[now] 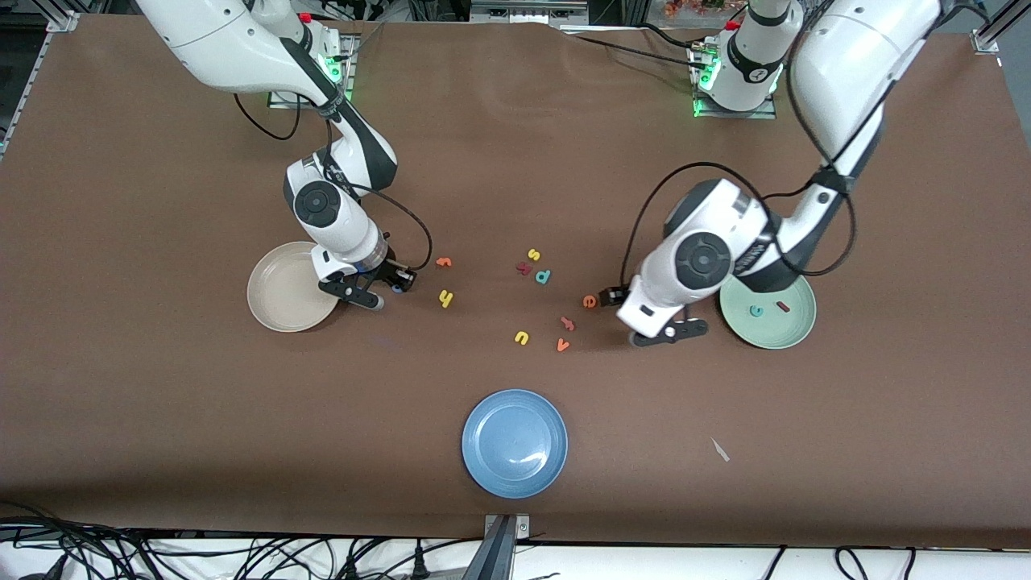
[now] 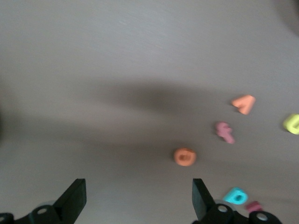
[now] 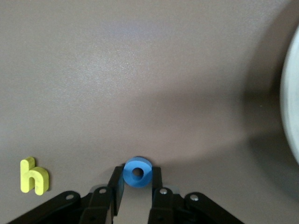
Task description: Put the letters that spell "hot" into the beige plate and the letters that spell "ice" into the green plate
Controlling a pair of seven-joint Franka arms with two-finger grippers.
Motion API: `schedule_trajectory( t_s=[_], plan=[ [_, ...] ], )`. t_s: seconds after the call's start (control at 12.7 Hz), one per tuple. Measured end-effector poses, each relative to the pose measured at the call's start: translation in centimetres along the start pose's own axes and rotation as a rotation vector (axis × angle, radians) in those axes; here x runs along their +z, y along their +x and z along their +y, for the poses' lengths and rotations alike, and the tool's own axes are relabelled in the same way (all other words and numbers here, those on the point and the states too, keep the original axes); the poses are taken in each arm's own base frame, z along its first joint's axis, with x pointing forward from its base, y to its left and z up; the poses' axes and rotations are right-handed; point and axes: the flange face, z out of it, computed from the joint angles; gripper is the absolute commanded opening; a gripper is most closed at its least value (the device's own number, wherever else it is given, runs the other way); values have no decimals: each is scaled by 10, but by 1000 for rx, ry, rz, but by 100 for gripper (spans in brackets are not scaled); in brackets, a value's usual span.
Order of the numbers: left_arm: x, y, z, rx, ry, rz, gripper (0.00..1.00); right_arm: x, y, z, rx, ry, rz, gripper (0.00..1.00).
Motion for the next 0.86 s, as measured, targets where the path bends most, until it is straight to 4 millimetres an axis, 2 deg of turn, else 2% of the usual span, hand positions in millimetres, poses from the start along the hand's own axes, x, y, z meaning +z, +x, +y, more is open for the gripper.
schedule_trajectory(
  t_s=[0.16,0.39,0.47,0.63,0.71,0.79,0.86],
  plan=[
    [24,-10,23,15,-34,5,86,2,0,1,-4,-1,-1,10],
    [59,-14,31,36,-15,-6,71,-5,4,2,-28,-5,6,10],
    [69,-15,32,44,-1,-8,65,-17,7,4,-50,-31,-3,10],
    [78,-18,37,54,-2,-6,60,-59,22,15,-116,-85,-10,10],
    [80,-18,40,56,-11,0,59,-84,34,28,-155,-104,-8,11],
    [82,-18,40,56,-12,2,59,-101,47,45,-191,-116,-6,12],
    [85,-17,39,55,-6,3,58,-111,61,67,-226,-126,-5,19]
  ],
)
